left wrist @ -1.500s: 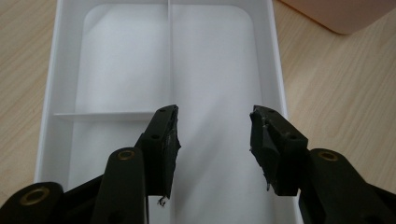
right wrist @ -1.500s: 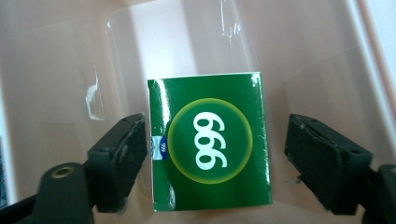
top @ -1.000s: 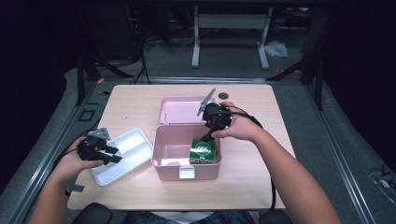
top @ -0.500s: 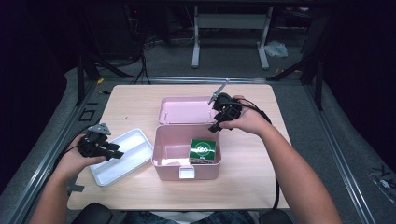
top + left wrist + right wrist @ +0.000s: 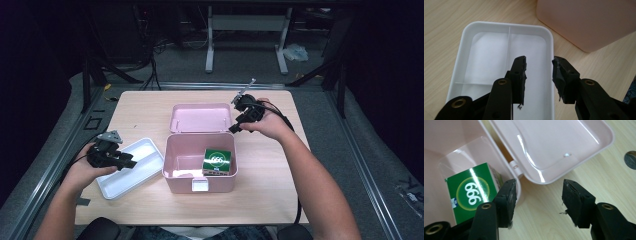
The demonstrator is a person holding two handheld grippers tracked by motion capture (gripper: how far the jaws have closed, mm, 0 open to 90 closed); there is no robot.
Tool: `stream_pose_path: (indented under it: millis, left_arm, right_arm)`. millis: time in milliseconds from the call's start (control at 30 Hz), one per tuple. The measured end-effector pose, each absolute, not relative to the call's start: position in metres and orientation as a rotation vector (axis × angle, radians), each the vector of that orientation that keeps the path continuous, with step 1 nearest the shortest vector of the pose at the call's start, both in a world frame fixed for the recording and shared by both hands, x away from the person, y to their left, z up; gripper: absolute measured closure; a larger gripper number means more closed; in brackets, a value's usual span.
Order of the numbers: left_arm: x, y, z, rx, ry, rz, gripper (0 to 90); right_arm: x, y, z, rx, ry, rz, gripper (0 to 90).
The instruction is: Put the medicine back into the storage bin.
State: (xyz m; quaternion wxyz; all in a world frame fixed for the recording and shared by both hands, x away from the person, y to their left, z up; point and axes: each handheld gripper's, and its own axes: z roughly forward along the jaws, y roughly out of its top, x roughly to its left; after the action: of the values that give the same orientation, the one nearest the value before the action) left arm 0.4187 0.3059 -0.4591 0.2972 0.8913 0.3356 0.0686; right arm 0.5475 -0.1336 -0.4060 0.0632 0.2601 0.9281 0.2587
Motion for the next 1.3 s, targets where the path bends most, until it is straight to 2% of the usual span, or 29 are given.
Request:
stream_pose_path:
  millis: [633, 1100, 1300]
  left_arm:
    - [0.419, 0.287, -0.454, 2.395, 0.846, 0.194, 66.5]
    - [0.432, 0.309, -0.48, 2.496, 0.988, 0.239, 82.6]
    - [0.438, 0.318, -0.492, 2.49, 1.04, 0.231, 84.5]
  right_arm:
    - [0.56, -0.136, -0.414, 0.882, 2.733, 0.855, 45.8]
    - [0.558, -0.136, -0.412, 0.873, 2.722, 0.875, 45.7]
    - [0.559, -0.139, -0.411, 0.874, 2.714, 0.883, 45.7]
